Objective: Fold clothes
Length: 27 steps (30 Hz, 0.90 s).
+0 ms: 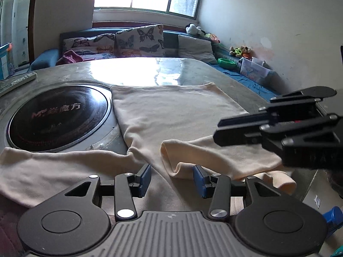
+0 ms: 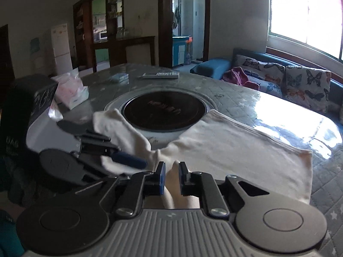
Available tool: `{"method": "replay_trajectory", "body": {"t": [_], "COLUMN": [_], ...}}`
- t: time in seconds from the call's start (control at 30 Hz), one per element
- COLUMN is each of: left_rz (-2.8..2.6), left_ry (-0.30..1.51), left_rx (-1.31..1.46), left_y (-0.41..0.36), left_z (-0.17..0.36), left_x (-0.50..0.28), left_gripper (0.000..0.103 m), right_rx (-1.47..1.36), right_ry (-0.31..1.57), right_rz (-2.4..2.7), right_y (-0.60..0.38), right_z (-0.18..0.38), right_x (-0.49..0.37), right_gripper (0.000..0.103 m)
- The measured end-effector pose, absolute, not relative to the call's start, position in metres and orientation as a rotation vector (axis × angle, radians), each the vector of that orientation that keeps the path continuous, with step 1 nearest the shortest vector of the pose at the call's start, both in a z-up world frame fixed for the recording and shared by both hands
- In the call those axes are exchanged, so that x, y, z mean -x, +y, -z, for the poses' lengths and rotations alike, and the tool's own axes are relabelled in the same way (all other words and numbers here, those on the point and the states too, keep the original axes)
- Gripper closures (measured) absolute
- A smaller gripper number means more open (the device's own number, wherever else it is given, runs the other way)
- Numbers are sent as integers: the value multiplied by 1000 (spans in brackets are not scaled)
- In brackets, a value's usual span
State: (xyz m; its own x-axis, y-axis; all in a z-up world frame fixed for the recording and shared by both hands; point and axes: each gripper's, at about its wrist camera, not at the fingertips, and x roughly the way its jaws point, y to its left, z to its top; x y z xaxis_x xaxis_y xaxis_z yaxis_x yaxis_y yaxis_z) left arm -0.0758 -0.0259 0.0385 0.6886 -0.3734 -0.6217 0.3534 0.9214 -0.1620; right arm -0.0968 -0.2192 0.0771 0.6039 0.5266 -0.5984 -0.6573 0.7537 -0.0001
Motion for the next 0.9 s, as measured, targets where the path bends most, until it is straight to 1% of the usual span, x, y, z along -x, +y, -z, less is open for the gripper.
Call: {"method": "replay_trajectory", "body": {"t": [0.07,0.13,0.23,0.47,0.53,0.57,0.63,0.67,0.7,0.8,0.9], "left_rz": [409,415,429,437,433,431,423,421,419,417,414], "left_ry": [693,678,658,703,713,718,713,708,703,679,659], "left_rx": [25,21,14,-25,-25,-25,-41,-47,-51,-56,-57], "left_y": [-26,-27,-29,-43,-45,-46,-49,-49,-50,-50,-49], "left_z": [-40,-42,-44,-32,-28,-27,-26,-27,-28,-35,-41], "left_x": [78,81,86,85,84,83,83,84,85,88,92], "left_gripper": [56,56,56,59,68,70,86,88,94,97,97], "right_rx": [243,239,218,151,132,122,101,84,77,65,71], "right_ry": [615,624,645,698,712,719,725,720,712,687,670], "right_rz": [-682,-647,-566,-370,-313,-285,-250,-242,-236,-231,-233], "right_y": [-229,-247,-273,-329,-345,-353,-364,-368,-368,-367,-362], "right_z": [-79,-81,-76,-57,-52,-49,-46,-45,-45,-48,-47], "right_x": [102,108,115,128,132,134,136,134,130,118,102], "right_gripper": [81,80,71,71,71,71,71,71,71,71,71]}}
